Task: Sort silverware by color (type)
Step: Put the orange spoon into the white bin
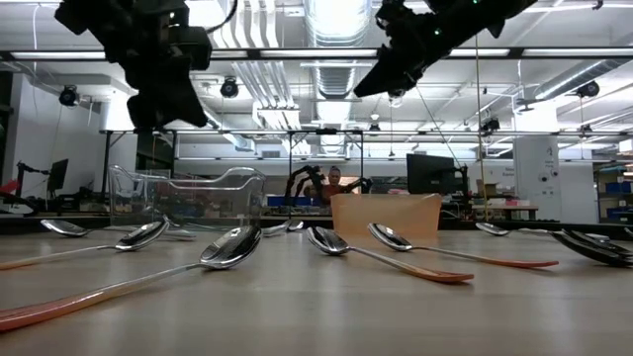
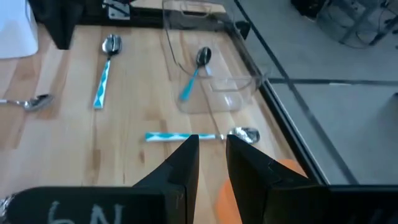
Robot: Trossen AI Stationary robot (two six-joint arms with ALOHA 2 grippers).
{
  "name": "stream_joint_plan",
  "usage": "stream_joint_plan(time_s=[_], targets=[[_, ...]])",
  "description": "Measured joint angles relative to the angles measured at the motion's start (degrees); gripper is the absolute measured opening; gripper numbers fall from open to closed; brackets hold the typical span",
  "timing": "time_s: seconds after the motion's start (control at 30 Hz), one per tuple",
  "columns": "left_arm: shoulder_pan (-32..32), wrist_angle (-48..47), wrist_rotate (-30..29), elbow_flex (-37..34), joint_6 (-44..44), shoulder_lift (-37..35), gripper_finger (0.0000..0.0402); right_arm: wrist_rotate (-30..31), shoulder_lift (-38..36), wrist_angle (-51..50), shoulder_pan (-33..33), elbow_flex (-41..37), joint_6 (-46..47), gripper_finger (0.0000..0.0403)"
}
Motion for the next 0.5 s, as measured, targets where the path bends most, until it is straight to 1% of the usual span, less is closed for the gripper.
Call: stream_joint_plan(time_s=[0.13, 0.3, 0.4, 0.5], targets=[[-3.98, 0.4, -0.02, 0.0, -6.82, 2.48, 0.0, 0.0, -0.81, 0.17, 0.0, -1.24, -0.04, 0.0069], [-8.56, 1.9, -0.07, 0.0, -15.56, 5.38, 0.0, -0.02, -0.86, 4.57, 0.35, -1.96, -2.26, 0.0068], [-11.1, 6.06, -0.22, 0.0, -19.94, 7.5, 0.0, -0.06, -0.86, 8.28, 0.71, -1.96, -4.95, 0.0068], [-13.35, 13.33, -0.24, 0.0, -22.33, 10.18, 0.0, -0.39, -1.14, 12.31, 1.07, -1.94, -7.84, 0.0068]])
